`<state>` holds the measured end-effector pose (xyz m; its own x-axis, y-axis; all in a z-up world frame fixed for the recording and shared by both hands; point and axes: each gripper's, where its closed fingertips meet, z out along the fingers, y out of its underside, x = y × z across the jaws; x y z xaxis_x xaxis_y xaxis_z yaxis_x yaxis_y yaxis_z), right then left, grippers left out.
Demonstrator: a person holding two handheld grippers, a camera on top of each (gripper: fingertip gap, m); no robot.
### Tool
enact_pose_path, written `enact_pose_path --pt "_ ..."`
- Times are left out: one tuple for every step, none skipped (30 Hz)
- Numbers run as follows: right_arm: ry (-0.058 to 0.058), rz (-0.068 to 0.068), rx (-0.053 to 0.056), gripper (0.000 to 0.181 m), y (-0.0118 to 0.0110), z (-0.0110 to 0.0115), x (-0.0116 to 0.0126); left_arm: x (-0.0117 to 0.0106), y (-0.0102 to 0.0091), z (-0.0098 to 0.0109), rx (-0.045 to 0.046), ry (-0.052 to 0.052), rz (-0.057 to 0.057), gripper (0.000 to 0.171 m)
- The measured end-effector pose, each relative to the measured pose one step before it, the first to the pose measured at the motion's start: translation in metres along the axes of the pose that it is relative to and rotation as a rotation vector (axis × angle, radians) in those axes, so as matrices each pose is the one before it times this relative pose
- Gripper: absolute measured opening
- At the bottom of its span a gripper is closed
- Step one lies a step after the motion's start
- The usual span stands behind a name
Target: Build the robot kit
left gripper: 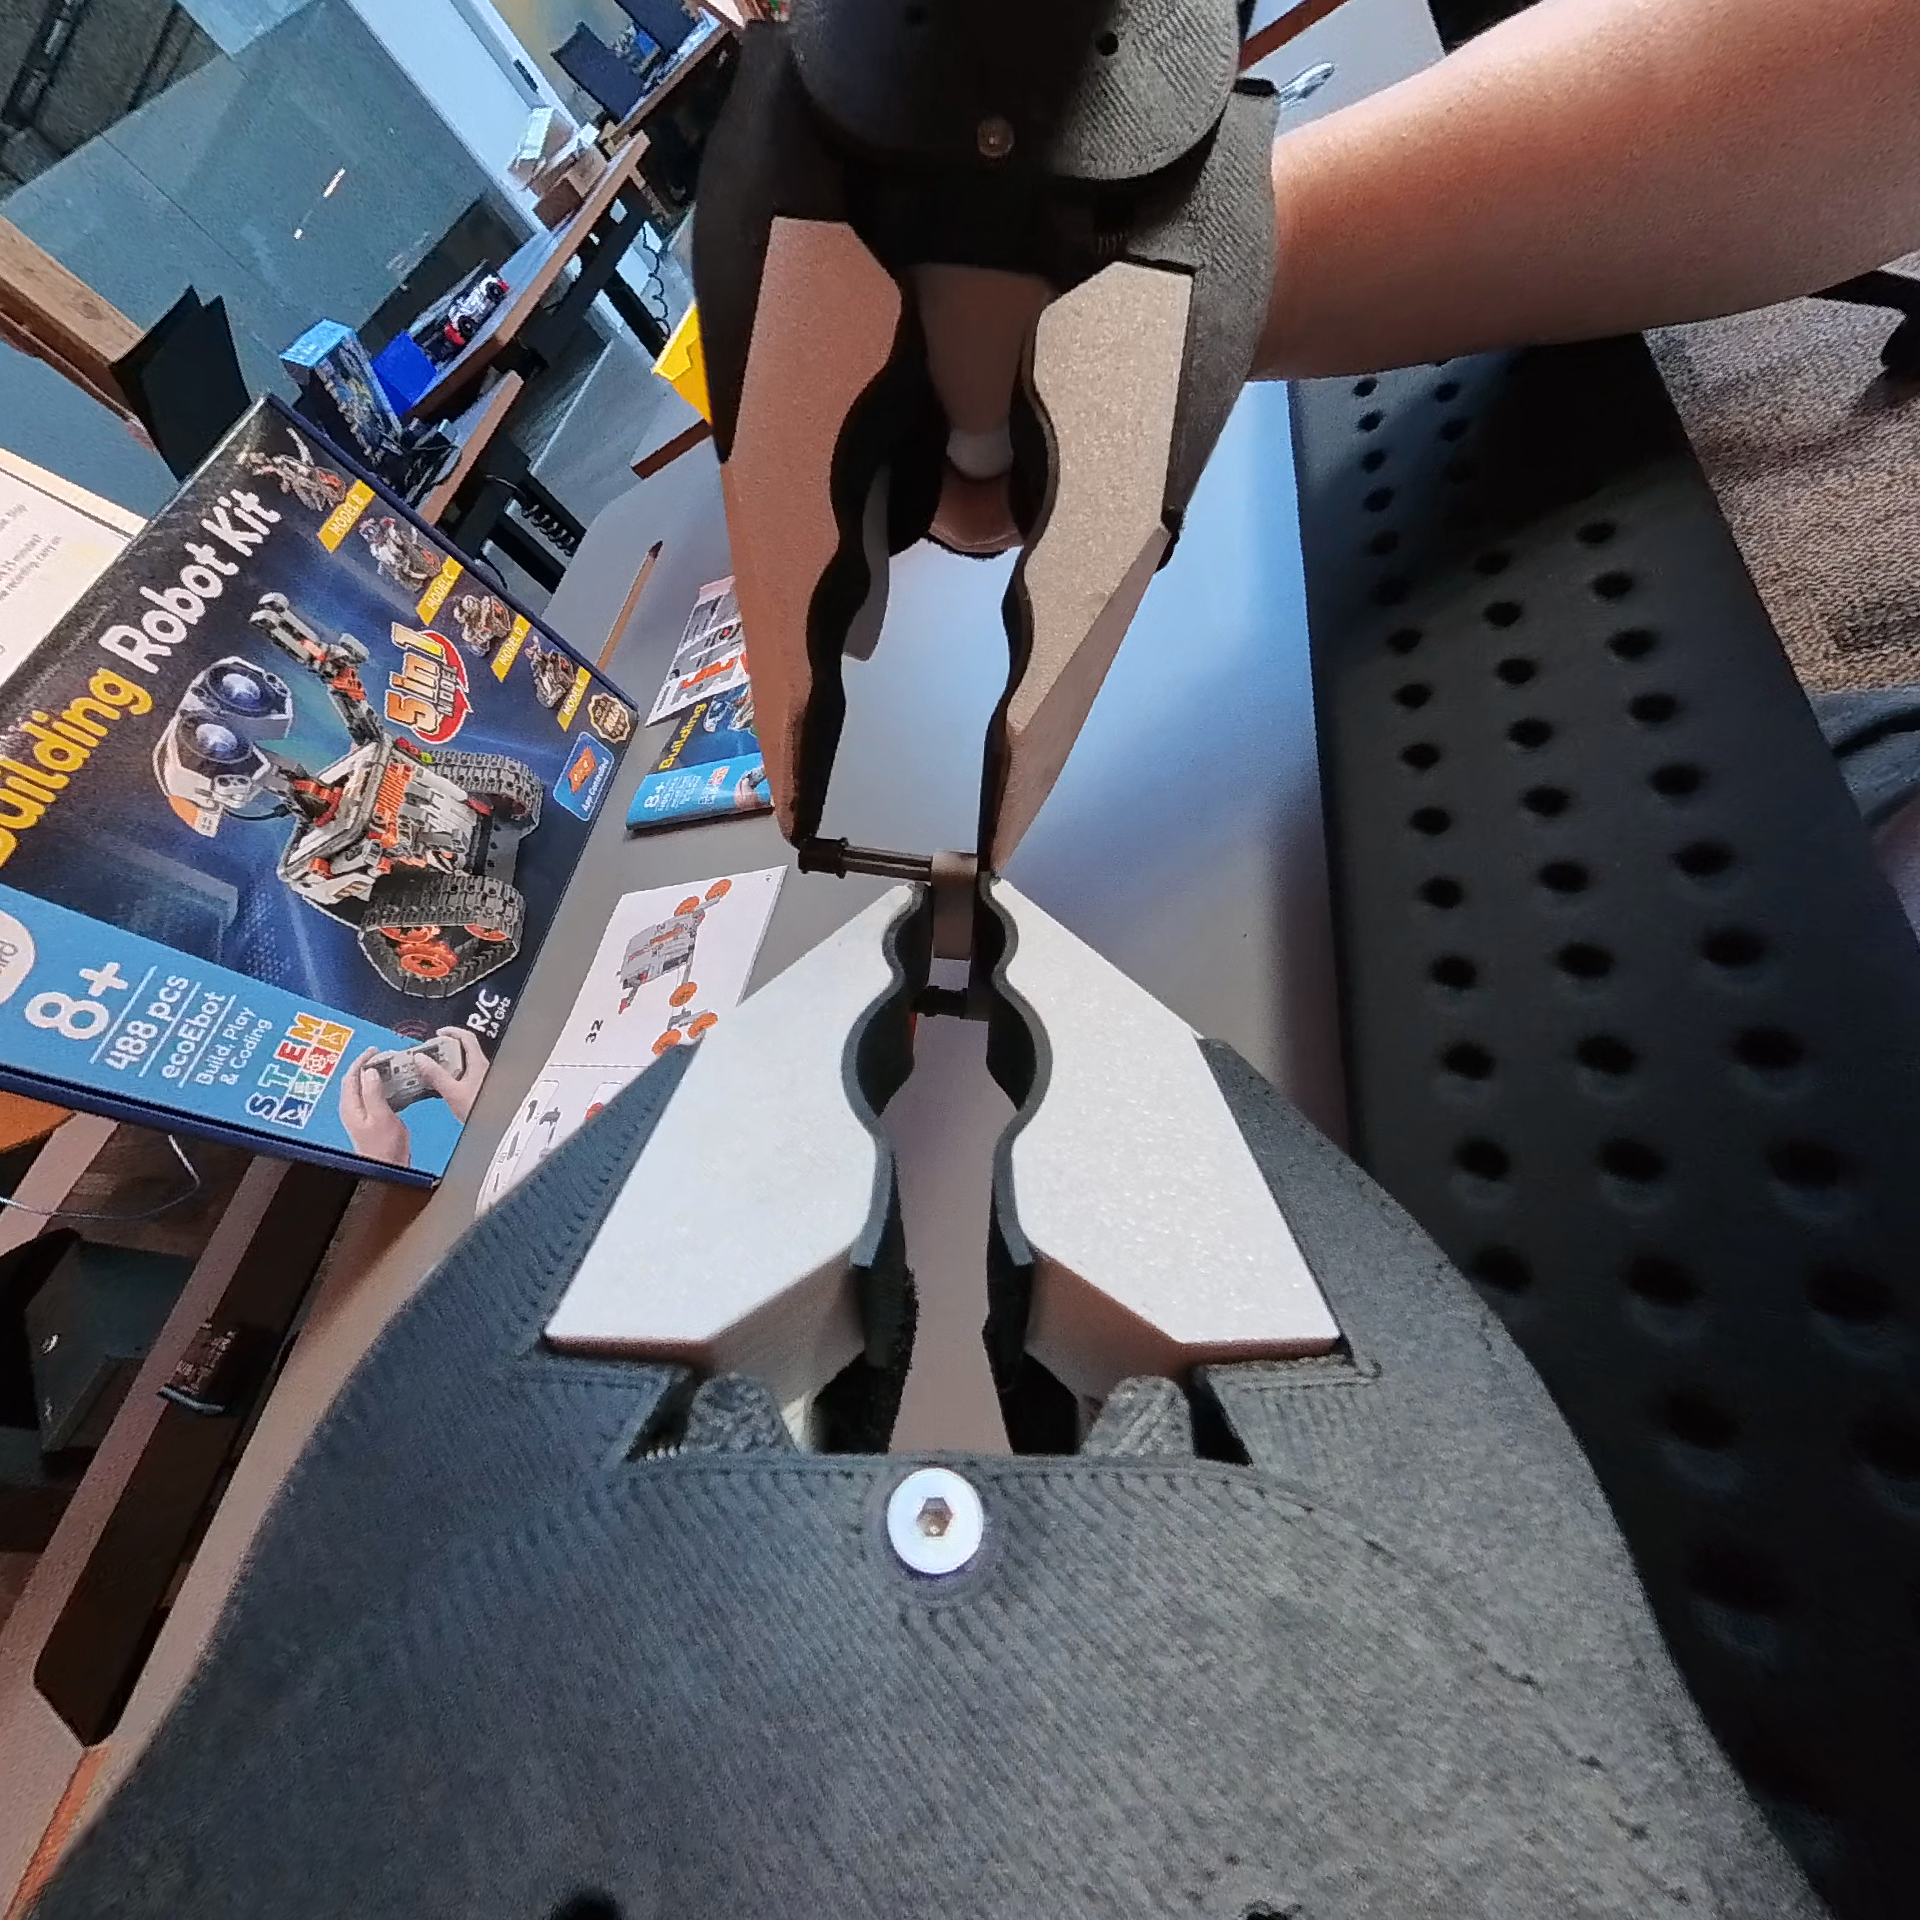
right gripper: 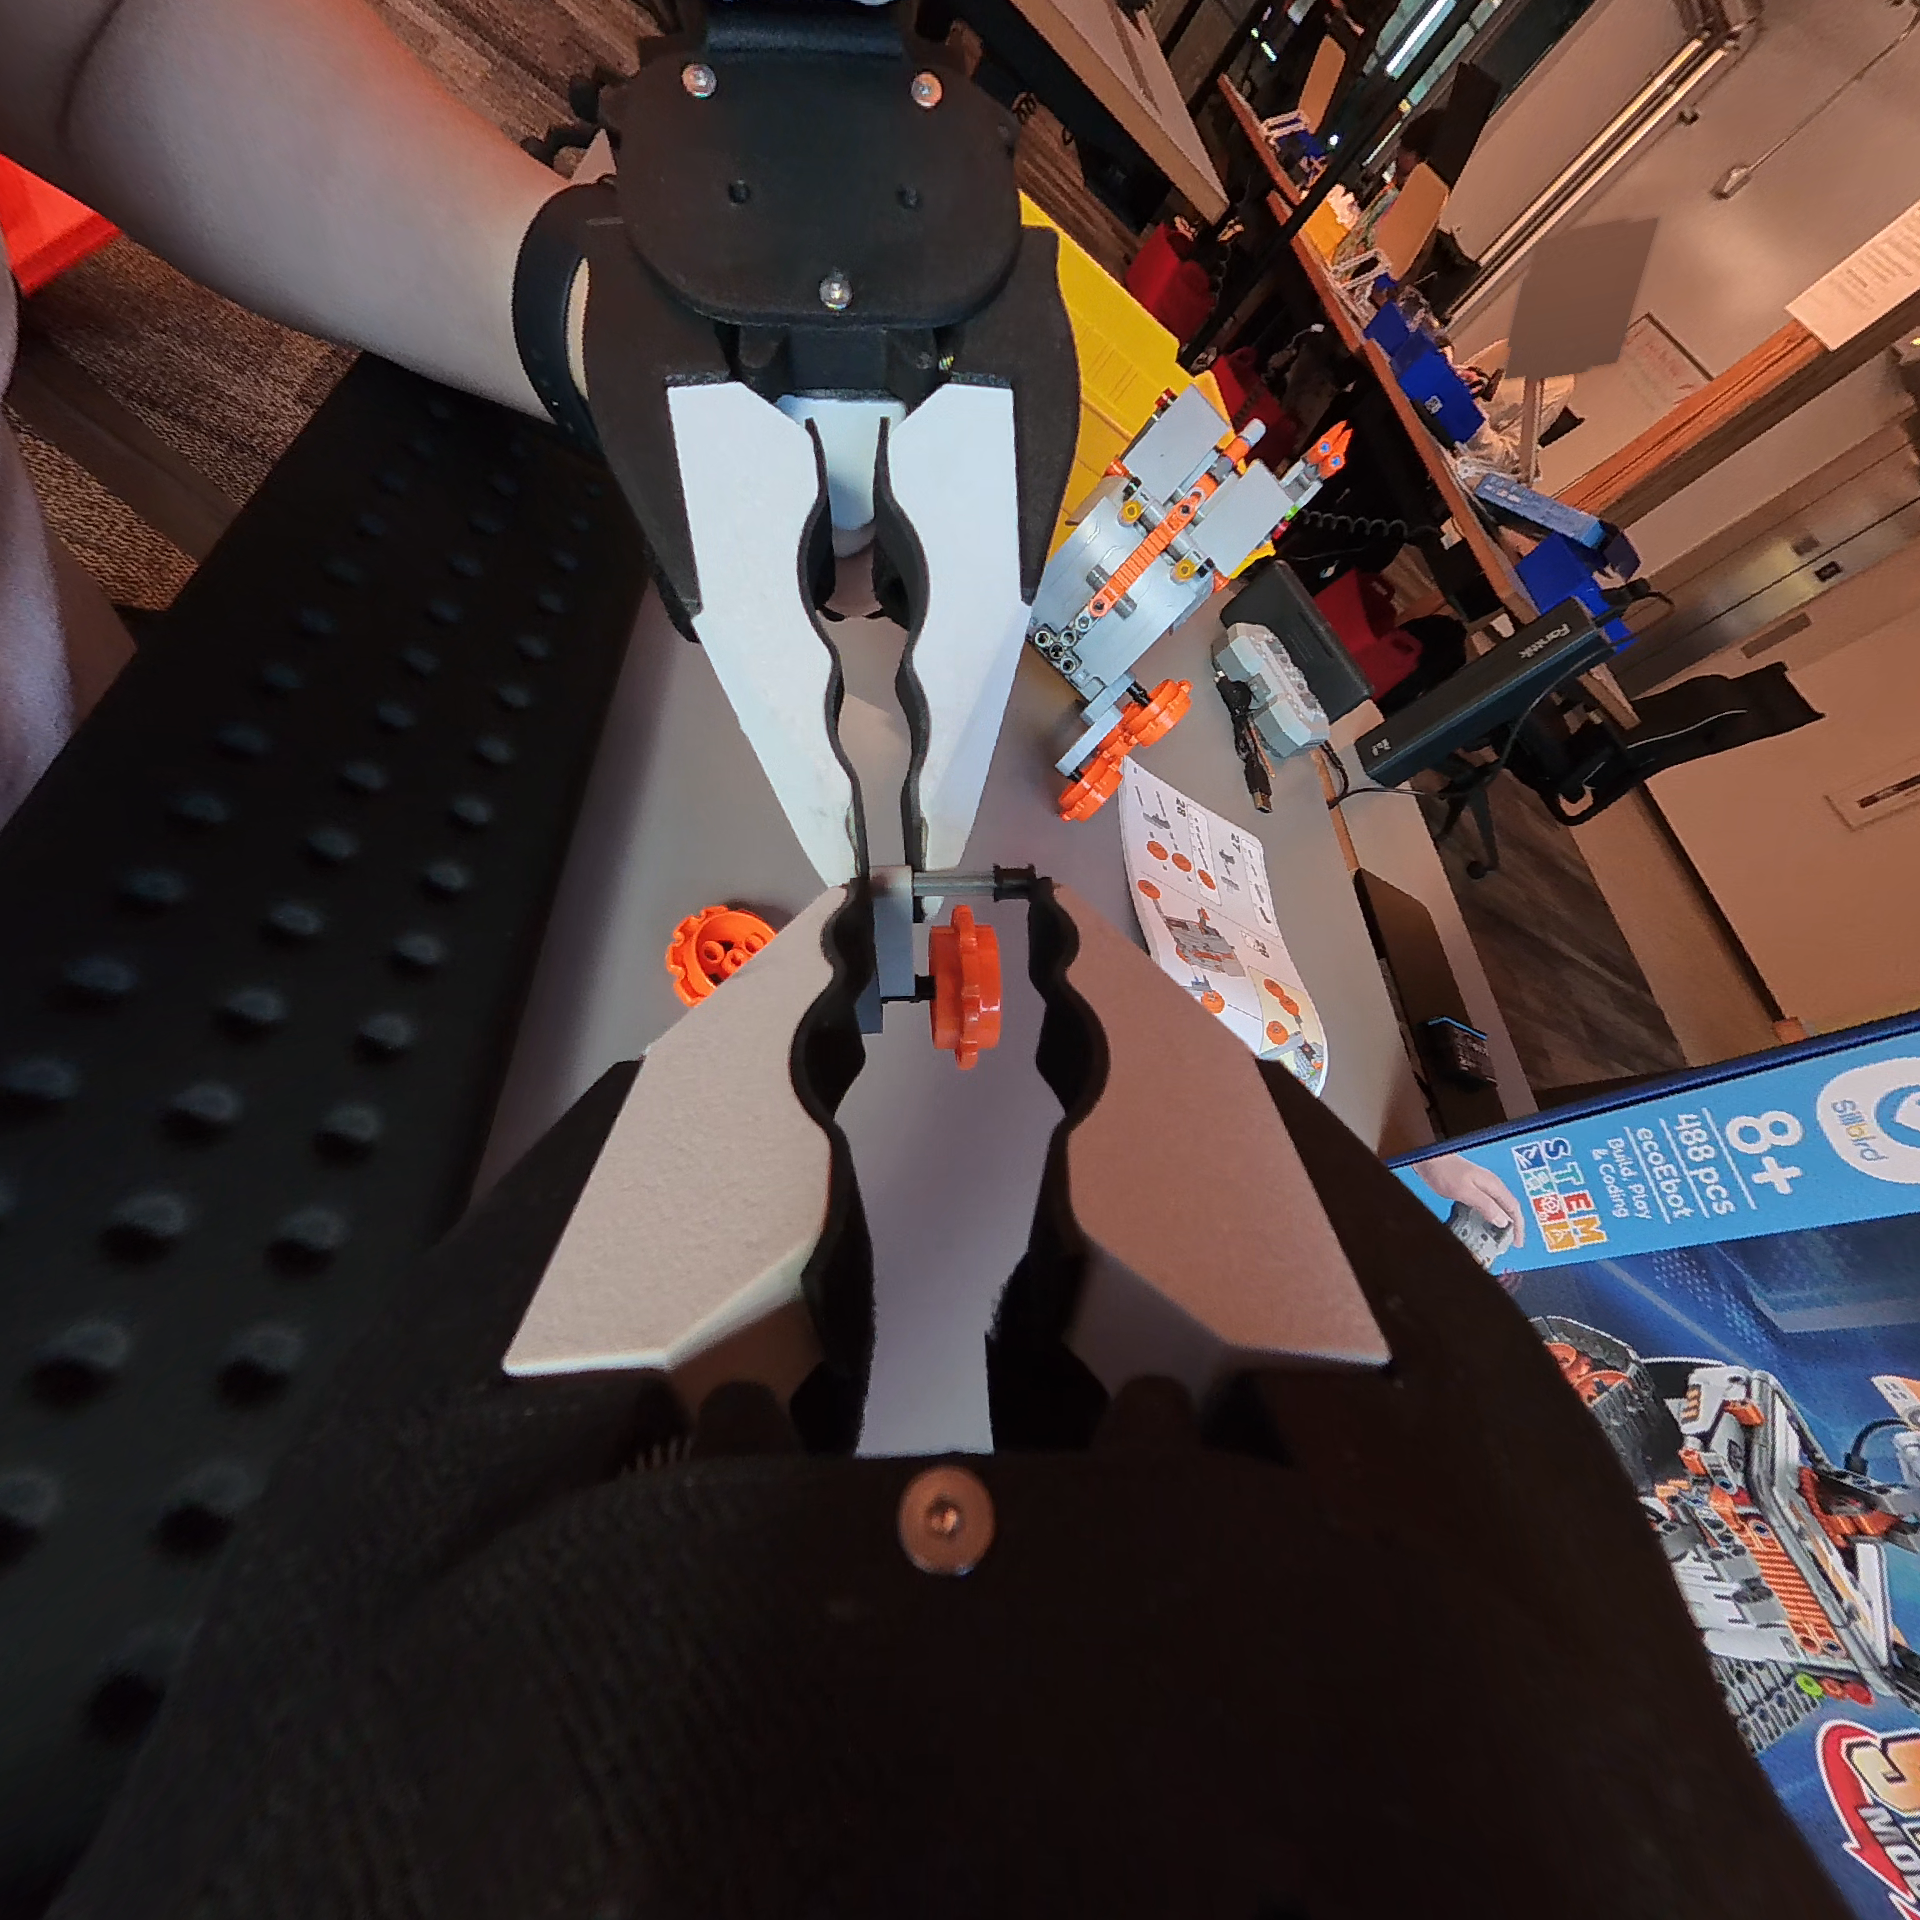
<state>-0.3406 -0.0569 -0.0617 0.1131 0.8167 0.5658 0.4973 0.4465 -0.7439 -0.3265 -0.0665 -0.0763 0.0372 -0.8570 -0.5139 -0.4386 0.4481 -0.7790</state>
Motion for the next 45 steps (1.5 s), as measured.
enact_pose_path --pt "0.0015 -0.0020 0.0002 0.029 -0.00017 0.00040 -0.00047 0.00024 0.00020 0.00004 -0.00121 0.0005 -0.0016 0.006" --pt "-0.0027 0.0023 -0.0011 0.029 -0.00017 0.00057 -0.00126 0.00037 0.00034 0.00013 -0.00259 0.0012 -0.0001 0.006" --pt "-0.0010 0.0014 -0.0008 0.029 0.00046 0.00016 -0.00016 0.00017 0.00026 0.00029 -0.00188 -0.0016 0.0011 0.006" --pt "0.0011 -0.0007 -0.0001 0.029 0.00049 0.00028 0.00030 0.00005 0.00013 0.00015 -0.00085 -0.0021 0.0010 0.006" --pt "-0.0007 0.0013 -0.0007 0.029 0.00022 0.00035 -0.00031 0.00014 0.00018 0.00007 -0.00170 0.0002 0.0006 0.006" --pt "0.0025 -0.0017 -0.0010 0.029 -0.00013 -0.00045 -0.00032 -0.00015 0.00009 -0.00007 -0.00089 -0.0004 -0.0007 0.006" --pt "0.0064 -0.0037 0.0015 0.029 -0.00021 0.00002 0.00058 -0.00050 -0.00027 -0.00010 0.00178 -0.0027 -0.0010 0.005" --pt "-0.0013 0.0049 0.0000 0.029 0.00001 -0.00017 -0.00009 0.00006 -0.00010 -0.00007 0.00055 0.0012 -0.0024 0.006" --pt "0.0008 0.0009 -0.0001 0.029 0.00000 -0.00017 -0.00023 0.00000 0.00007 0.00001 -0.00038 0.0014 -0.0035 0.006" --pt "0.0027 -0.0003 0.0019 0.029 -0.00007 -0.00005 0.00001 -0.00019 -0.00006 0.00000 0.00021 -0.0012 -0.0017 0.006" --pt "-0.0020 0.0051 -0.0012 0.028 0.00026 -0.00017 -0.00004 0.00010 0.00011 0.00013 -0.00109 0.0003 -0.0019 0.005" --pt "0.0007 -0.0012 -0.0015 0.029 0.00016 0.00019 -0.00005 0.00004 0.00015 0.00011 -0.00142 0.0001 -0.0015 0.005" --pt "0.0029 -0.0017 -0.0006 0.028 -0.00003 0.00030 0.00007 -0.00019 0.00014 0.00007 -0.00075 -0.0017 0.0002 0.005" --pt "0.0001 0.0019 -0.0015 0.028 0.00045 0.00020 0.00022 -0.00017 0.00022 0.00007 -0.00192 -0.0008 -0.0002 0.006" --pt "0.0024 0.0002 -0.0014 0.028 0.00018 0.00031 0.00002 -0.00032 0.00014 0.00011 -0.00137 -0.0020 -0.0006 0.005" --pt "0.0070 -0.0058 0.0016 0.028 -0.00006 0.00017 0.00040 -0.00055 0.00000 -0.00009 0.00095 -0.0031 0.0003 0.005" --pt "-0.0006 0.0025 -0.0004 0.028 -0.00045 -0.00031 -0.00021 -0.00008 -0.00006 -0.00002 -0.00004 0.0008 -0.0011 0.005" --pt "-0.0004 0.0018 -0.0007 0.028 0.00178 -0.00022 0.00366 -0.00013 -0.00005 0.00005 0.00043 -0.0003 -0.0020 0.006" --pt "0.0083 -0.0036 0.0030 0.028 -0.00007 0.00071 0.00184 -0.00059 -0.00033 -0.00019 0.00222 -0.0036 -0.0004 0.006" --pt "-0.0600 -0.0041 -0.0120 0.026 -0.00063 0.00033 -0.01404 -0.00187 -0.00009 -0.00020 0.00028 -0.0110 -0.0032 0.005" --pt "0.0367 -0.0289 0.0304 0.000 -0.00480 0.00066 0.00499 -0.00715 -0.00105 -0.00117 0.00699 -0.0402 -0.0113 0.005" --pt "0.0260 -0.0227 0.0052 0.000 -0.00143 0.00037 0.00108 -0.00105 -0.00086 -0.00129 0.00434 0.0088 -0.0060 0.005" --pt "0.0066 -0.0104 -0.0106 0.000 -0.00071 0.00005 0.00035 -0.00084 0.00012 -0.00029 0.00069 0.0081 -0.0135 0.005" --pt "0.0107 -0.0068 -0.0159 0.000 0.00065 -0.00043 0.00185 -0.00254 -0.00007 0.00022 0.00680 -0.0072 -0.0049 0.006" --pt "-0.0015 0.0182 -0.0200 0.000 0.00204 0.00106 0.00182 -0.00270 0.00055 0.00043 0.00160 -0.0095 -0.0018 0.006" --pt "-0.0003 0.0202 0.0006 0.000 0.00010 0.00087 0.00392 -0.00217 -0.00024 0.00013 0.00318 -0.0086 -0.0018 0.006" --pt "-0.0026 0.0108 0.0149 0.000 -0.00190 -0.00006 0.00164 -0.00168 -0.00145 -0.00045 0.00785 -0.0043 -0.0021 0.006" --pt "-0.0051 0.0184 0.0127 0.000 -0.00052 -0.00016 0.00134 -0.00077 -0.00129 -0.00038 0.00568 0.0020 -0.0073 0.006" --pt "-0.0037 0.0178 0.0086 0.001 0.00016 -0.00064 0.00070 0.00068 -0.00110 -0.00046 0.00550 0.0079 -0.0021 0.006" --pt "0.0211 -0.0005 -0.0024 0.007 0.00175 -0.00176 0.00345 0.00066 -0.00154 -0.00082 0.00897 0.0029 0.0072 0.006" --pt "0.0152 -0.0189 -0.0105 0.018 0.00314 -0.00166 0.00173 0.00037 -0.00079 -0.00094 0.00409 -0.0013 0.0079 0.006" --pt "0.0052 -0.0173 -0.0124 0.025 0.00266 -0.00022 0.00080 0.00096 0.00042 -0.00053 -0.00366 0.0032 0.0057 0.006" --pt "-0.0033 -0.0060 -0.0024 0.030 0.00101 -0.00077 -0.00088 0.00146 0.00093 -0.00020 -0.00317 0.0075 0.0026 0.006" --pt "-0.0109 0.0052 0.0181 0.032 -0.00105 -0.00177 -0.00188 0.00249 -0.00013 0.00016 0.00492 0.0129 0.0016 0.006" --pt "-0.0100 0.0131 0.0227 0.035 -0.00390 -0.00011 -0.00203 0.00182 -0.00136 0.00011 0.01044 0.0066 0.0017 0.006" --pt "-0.0016 0.0141 0.0110 0.035 -0.00234 0.00027 -0.00025 0.00072 -0.00146 0.00006 0.00737 0.0015 0.0009 0.006" --pt "0.0049 0.0101 0.0061 0.034 -0.00144 0.00054 0.00100 0.00149 -0.00141 -0.00001 0.00580 0.0068 0.0012 0.006" --pt "-0.0088 0.0091 0.0085 0.031 -0.00226 0.00124 -0.00035 0.00046 -0.00158 -0.00002 0.00844 0.0012 -0.0012 0.006" --pt "-0.0156 0.0140 0.0027 0.029 0.00044 0.00018 -0.00166 -0.00002 -0.00185 -0.00030 0.01281 -0.0010 -0.0053 0.006" --pt "-0.0162 0.0171 -0.0022 0.028 0.00300 -0.00090 -0.00180 0.00126 -0.00286 -0.00086 0.02050 0.0101 -0.0131 0.006" --pt "-0.0208 0.0205 0.0054 0.027 0.00081 0.00061 -0.00216 0.00114 -0.00347 -0.00120 0.02586 0.0119 -0.0234 0.006" --pt "-0.0245 0.0298 0.0320 0.023 -0.00322 -0.00070 -0.00326 0.00085 -0.00222 -0.00103 0.02054 0.0117 -0.0243 0.006" --pt "-0.0175 0.0303 0.0320 0.021 -0.00281 -0.00062 -0.00150 0.00094 -0.00325 -0.00128 0.02978 0.0139 -0.0228 0.006" --pt "-0.0233 0.0285 0.0337 0.014 -0.00341 -0.00118 -0.00330 0.00042 -0.00324 -0.00139 0.02835 0.0144 -0.0281 0.006" --pt "-0.0211 0.0346 0.0322 0.009 -0.00263 -0.00091 -0.00110 0.00084 -0.00246 -0.00117 0.02137 0.0216 -0.0329 0.006"
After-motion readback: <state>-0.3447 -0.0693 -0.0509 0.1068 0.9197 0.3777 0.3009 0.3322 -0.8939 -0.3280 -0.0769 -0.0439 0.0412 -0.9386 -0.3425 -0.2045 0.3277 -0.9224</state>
